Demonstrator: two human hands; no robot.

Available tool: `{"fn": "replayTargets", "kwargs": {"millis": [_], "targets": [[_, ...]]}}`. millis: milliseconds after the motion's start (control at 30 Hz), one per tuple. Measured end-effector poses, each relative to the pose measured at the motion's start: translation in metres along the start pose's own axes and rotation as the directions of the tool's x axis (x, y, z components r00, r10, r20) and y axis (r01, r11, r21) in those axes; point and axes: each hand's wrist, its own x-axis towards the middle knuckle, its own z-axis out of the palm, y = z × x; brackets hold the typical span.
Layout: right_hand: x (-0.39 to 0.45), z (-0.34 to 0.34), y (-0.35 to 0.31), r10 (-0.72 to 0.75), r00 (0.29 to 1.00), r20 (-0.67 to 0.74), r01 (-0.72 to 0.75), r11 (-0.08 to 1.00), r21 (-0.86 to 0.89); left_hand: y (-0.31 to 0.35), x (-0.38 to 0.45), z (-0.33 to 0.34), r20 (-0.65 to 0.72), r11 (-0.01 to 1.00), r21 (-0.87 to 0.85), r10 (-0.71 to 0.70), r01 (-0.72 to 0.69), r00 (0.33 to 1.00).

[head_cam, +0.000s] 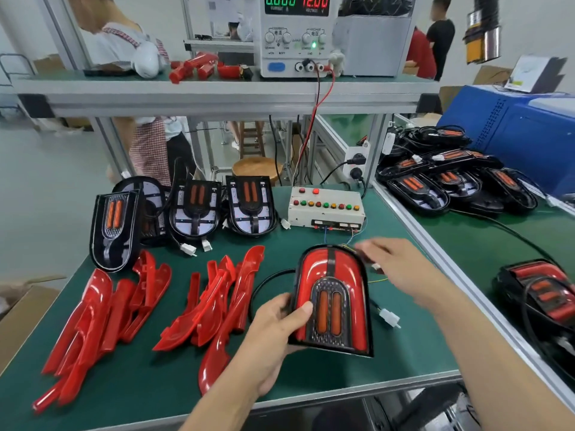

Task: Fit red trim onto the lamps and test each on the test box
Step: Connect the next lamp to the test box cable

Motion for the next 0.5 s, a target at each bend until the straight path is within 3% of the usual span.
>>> {"fn": "replayTargets", "kwargs": {"millis": [67,133,200,300,367,433,500], "targets": [[-0.01,-0.013,0.029,0.001,1.0,-0.02,-0.009,0.93,-0.367,-0.002,-0.003,-0.002,-0.012,0.999,-0.029,-0.039,0.039,0.999],[-0.025,-0.012,0.057,0.078,0.996,0.039,-0.044,0.836,-0.547,-0.004,-0.005,0.0,-0.008,0.997,-0.022,-0.073,0.073,0.997],[-0.039,0.001,0.081,0.045,0.997,0.058,0.001,0.78,-0.625,-0.007,-0.007,0.004,-0.006,0.994,-0.003,-0.107,0.107,0.994],[-0.048,0.013,0.095,-0.095,0.995,-0.028,0.053,0.751,-0.658,-0.012,-0.007,0.011,-0.015,0.988,-0.009,-0.155,0.155,0.988],[-0.045,0.006,0.092,-0.075,0.989,-0.125,0.002,0.864,-0.504,-0.015,-0.006,0.012,-0.019,0.983,-0.008,-0.185,0.185,0.982],[-0.038,-0.005,0.082,-0.036,0.969,-0.244,-0.017,0.977,-0.213,-0.018,-0.005,0.012,-0.019,0.977,0.022,-0.21,0.211,0.977],[-0.03,-0.01,0.067,0.014,0.943,-0.332,0.023,0.994,0.109,-0.02,-0.003,0.013,-0.005,0.971,0.045,-0.234,0.234,0.972]]}}
